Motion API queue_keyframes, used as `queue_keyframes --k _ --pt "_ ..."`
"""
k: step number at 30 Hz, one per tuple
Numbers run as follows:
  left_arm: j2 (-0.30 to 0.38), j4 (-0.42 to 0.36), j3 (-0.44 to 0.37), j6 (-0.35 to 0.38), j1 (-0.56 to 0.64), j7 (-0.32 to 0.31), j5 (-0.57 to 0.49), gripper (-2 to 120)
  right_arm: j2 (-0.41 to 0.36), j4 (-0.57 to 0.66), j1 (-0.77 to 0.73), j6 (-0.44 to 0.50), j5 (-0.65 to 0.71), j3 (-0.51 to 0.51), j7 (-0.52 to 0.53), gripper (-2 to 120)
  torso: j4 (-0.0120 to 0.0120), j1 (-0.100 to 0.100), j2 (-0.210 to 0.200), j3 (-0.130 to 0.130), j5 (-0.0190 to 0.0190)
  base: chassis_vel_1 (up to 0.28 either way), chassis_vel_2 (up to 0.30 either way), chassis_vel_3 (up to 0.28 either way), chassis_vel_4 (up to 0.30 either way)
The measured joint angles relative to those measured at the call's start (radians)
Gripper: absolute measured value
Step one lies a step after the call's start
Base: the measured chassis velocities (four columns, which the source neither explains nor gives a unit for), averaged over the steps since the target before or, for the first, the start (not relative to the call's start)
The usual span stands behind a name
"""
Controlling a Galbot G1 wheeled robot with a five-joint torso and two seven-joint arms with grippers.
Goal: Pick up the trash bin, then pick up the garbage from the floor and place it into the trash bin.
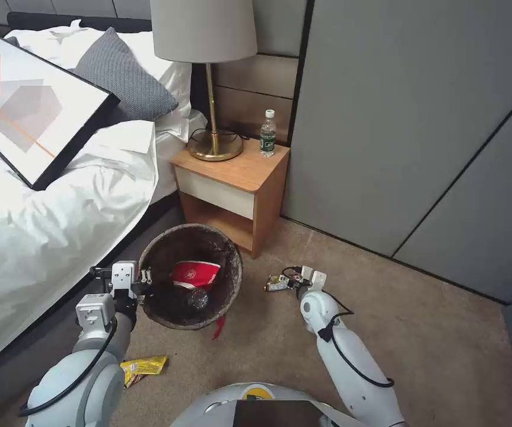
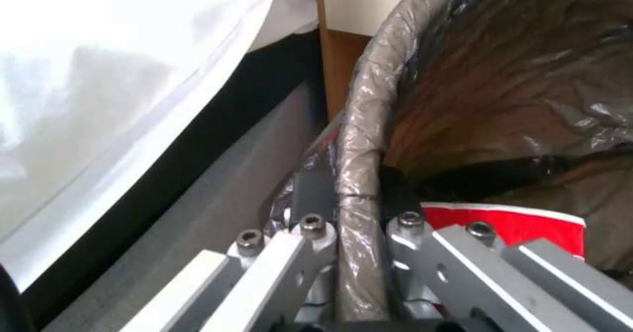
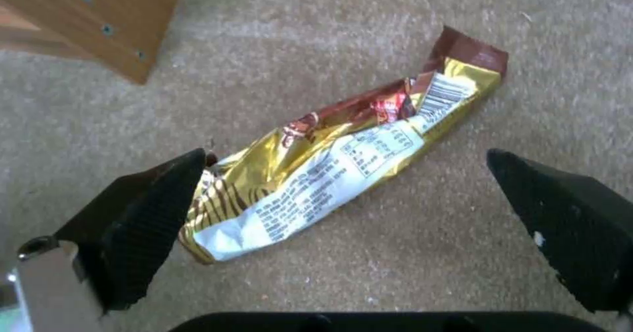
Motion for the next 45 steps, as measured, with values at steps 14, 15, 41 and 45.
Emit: queue_keyframes --k 14,15,41,45 --pt "0.000 0.000 0.004 0.000 0.001 0.001 0.000 3 0.022 -0.052 0.038 0.002 -0.003 -0.003 0.001 100 0.0000 0.000 0.000 0.000 0.0000 0.000 0.000 0.000 0.000" --pt "0.000 0.000 0.004 0.000 0.001 0.001 0.000 3 0.024 -0.055 0.039 0.002 -0.003 -0.003 0.001 100 0.0000 0.000 0.000 0.000 0.0000 0.000 0.000 0.000 0.000" --pt "0.002 0.000 0.006 -0.001 0.005 0.002 0.001 3 0.056 -0.145 0.072 0.014 -0.052 -0.002 -0.016 100 -0.0001 0.000 0.000 0.000 0.0000 0.000 0.000 0.000 0.000" --pt "0.001 0.000 0.007 -0.001 0.002 0.003 0.002 3 0.058 -0.147 0.075 0.016 -0.063 -0.003 -0.020 100 -0.0001 0.000 0.000 0.000 0.0000 0.000 0.000 0.000 0.000"
